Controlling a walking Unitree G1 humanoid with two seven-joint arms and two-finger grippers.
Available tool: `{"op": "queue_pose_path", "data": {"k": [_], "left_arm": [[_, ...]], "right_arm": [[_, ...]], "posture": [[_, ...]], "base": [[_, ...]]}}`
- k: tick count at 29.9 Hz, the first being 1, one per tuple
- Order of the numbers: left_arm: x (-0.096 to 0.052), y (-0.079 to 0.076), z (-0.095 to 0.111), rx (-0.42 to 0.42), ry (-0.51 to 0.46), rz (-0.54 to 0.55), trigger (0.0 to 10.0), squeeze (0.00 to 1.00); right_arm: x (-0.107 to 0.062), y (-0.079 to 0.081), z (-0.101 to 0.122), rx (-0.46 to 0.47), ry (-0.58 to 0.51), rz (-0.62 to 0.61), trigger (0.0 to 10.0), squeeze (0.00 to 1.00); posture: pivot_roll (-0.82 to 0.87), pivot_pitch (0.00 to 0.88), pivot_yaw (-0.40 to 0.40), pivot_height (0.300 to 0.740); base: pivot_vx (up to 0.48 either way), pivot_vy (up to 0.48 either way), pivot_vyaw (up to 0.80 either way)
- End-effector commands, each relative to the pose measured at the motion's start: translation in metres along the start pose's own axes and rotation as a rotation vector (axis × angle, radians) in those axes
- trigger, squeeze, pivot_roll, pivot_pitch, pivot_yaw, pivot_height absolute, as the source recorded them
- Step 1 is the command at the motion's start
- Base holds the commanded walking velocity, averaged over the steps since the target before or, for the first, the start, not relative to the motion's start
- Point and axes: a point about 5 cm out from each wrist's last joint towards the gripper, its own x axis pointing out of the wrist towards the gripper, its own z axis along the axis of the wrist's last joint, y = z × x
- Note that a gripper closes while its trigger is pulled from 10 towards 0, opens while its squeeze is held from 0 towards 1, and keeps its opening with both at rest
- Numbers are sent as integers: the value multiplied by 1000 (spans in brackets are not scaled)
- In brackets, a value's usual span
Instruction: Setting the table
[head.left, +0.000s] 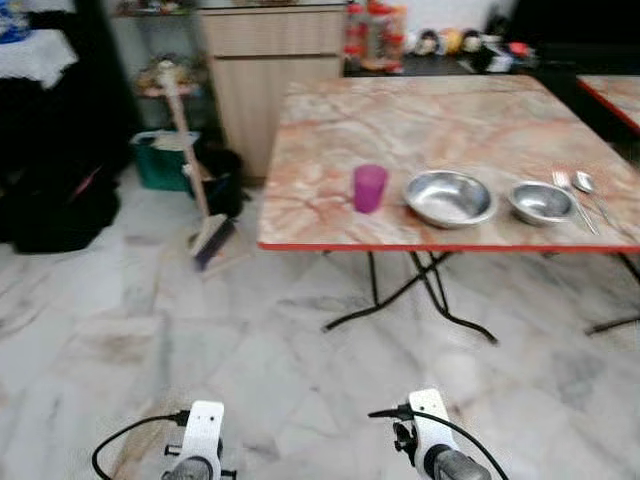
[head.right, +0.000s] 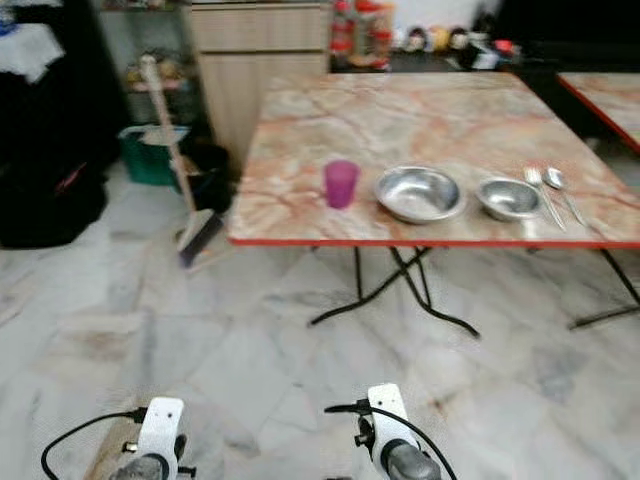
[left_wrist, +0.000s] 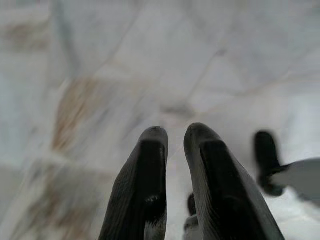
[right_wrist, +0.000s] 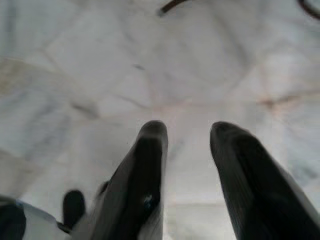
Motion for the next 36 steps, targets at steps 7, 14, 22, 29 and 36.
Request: {"op": "queue_pose_path", "data": {"k": [7,14,22,29,36], "left_arm": [[-2,3,-8,-3,22,3,10000,0],[-2,0,-9,-12,23,-2,10000,0],[-3,-3,-10,-23,25,-4,10000,0],[-3,-5,-11,-27,27,-9,10000,0],[-3,-6,-12,-32,29,-10,10000,0]], "right_arm": [[1,3,2,20,-17,6,10000,0],[0,2,1,21,-17,5,10000,0],[0,1,0,18,-16,6,10000,0],[-1,0,-1,17,-13,6,10000,0],[-1,0,0,6,-16,8,10000,0]], "posture": [[-93,0,2,740],[-94,0,-4,740],[-94,0,-13,740],[-95,0,-15,740],[-96,0,-24,740]], "base": [[0,0,-632],[0,0,0],[0,0,0],[0,0,0],[0,0,0]]}}
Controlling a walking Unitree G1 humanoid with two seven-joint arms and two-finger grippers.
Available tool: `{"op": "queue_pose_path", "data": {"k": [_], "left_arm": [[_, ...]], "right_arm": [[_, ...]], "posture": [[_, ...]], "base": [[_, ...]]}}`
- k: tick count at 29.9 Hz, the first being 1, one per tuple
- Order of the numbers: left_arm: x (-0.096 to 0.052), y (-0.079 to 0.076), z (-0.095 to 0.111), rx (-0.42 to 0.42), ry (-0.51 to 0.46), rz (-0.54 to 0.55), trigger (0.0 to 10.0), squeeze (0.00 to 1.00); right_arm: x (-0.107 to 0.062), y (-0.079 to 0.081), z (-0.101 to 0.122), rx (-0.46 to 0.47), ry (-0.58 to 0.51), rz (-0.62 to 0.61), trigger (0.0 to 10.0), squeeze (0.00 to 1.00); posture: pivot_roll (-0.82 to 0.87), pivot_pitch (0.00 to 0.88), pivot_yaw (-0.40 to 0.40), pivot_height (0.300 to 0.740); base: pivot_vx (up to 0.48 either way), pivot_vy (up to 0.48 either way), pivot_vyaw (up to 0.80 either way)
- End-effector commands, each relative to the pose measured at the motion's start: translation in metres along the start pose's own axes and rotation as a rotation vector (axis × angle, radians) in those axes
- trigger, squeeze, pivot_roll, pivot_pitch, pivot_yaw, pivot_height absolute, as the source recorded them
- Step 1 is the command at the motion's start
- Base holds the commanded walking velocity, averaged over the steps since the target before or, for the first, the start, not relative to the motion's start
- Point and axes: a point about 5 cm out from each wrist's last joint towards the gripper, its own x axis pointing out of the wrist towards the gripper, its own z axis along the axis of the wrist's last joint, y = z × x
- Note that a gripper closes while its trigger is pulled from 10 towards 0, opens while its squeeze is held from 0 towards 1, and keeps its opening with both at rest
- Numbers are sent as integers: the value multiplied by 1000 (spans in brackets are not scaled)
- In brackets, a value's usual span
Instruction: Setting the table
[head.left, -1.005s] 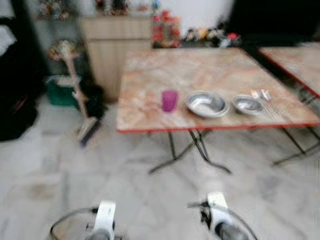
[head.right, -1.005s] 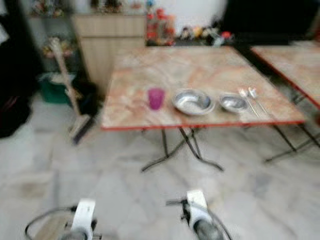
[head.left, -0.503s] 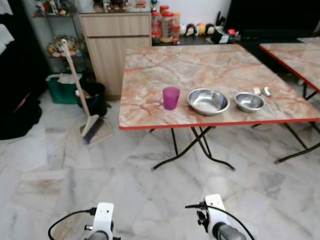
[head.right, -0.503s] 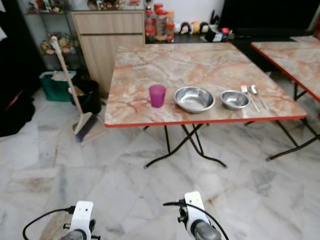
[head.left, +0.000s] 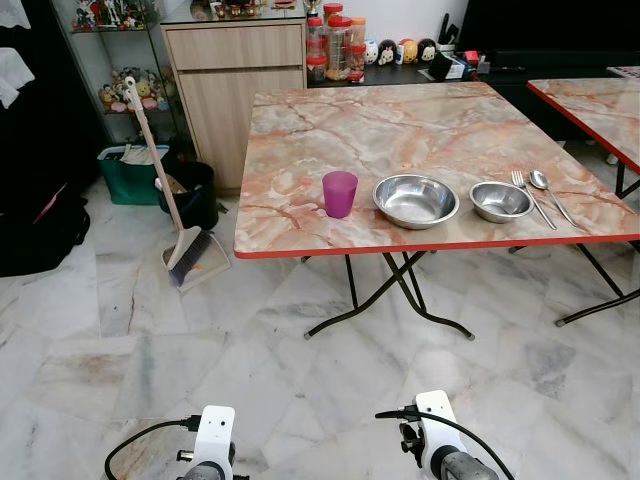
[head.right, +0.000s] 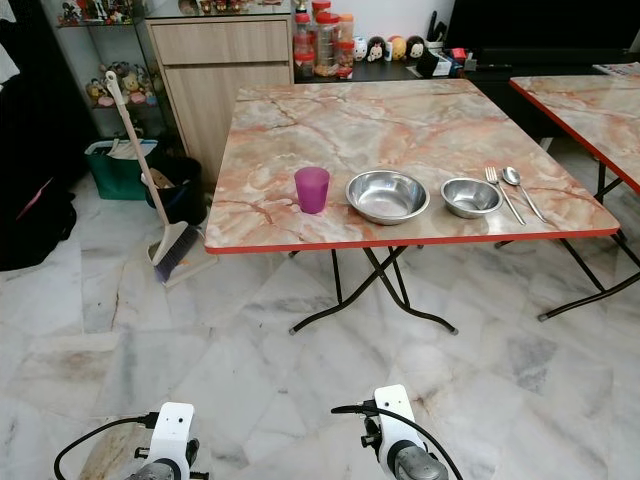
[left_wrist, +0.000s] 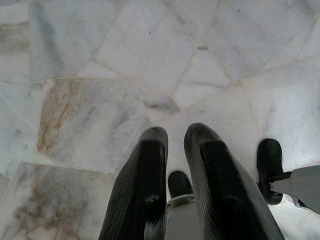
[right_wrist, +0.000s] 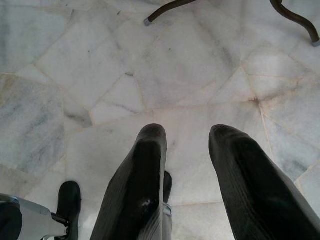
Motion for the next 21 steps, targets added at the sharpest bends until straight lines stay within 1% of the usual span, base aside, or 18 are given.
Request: {"op": "queue_pose_path", "data": {"k": [1,5,9,13,14,16,21], "left_arm": [[0,-1,-1,-11,8,0,10000,0],[0,-3,-2,-28,15,4,10000,0],[-1,-2,-6,-59,25,23,10000,0],[-2,-1,-8,-70,31,30,10000,0],[-2,1,-9,-74,35,35,10000,0],[-2,2,-10,-77,38,40,10000,0],[-2,3,-10,-81,38,43,10000,0]], "right_arm": [[0,-1,1,-2,-7,1,10000,0],[0,-2,2,-21,-6,7,10000,0],[1,-1,5,-53,-8,31,10000,0],[1,0,7,-46,-9,40,10000,0],[3,2,13,-54,-25,46,10000,0],[4,3,17,-60,-36,51,10000,0],[4,5,18,-58,-42,57,10000,0]], "posture": [[-96,0,-24,740],[-72,0,-47,740],[-49,0,-67,740],[-49,0,-67,740],[-38,0,-74,740],[-36,0,-74,740],[-36,0,-73,740]], "base": [[0,0,0],[0,0,0],[0,0,0],[0,0,0],[0,0,0],[0,0,0],[0,0,0]]}}
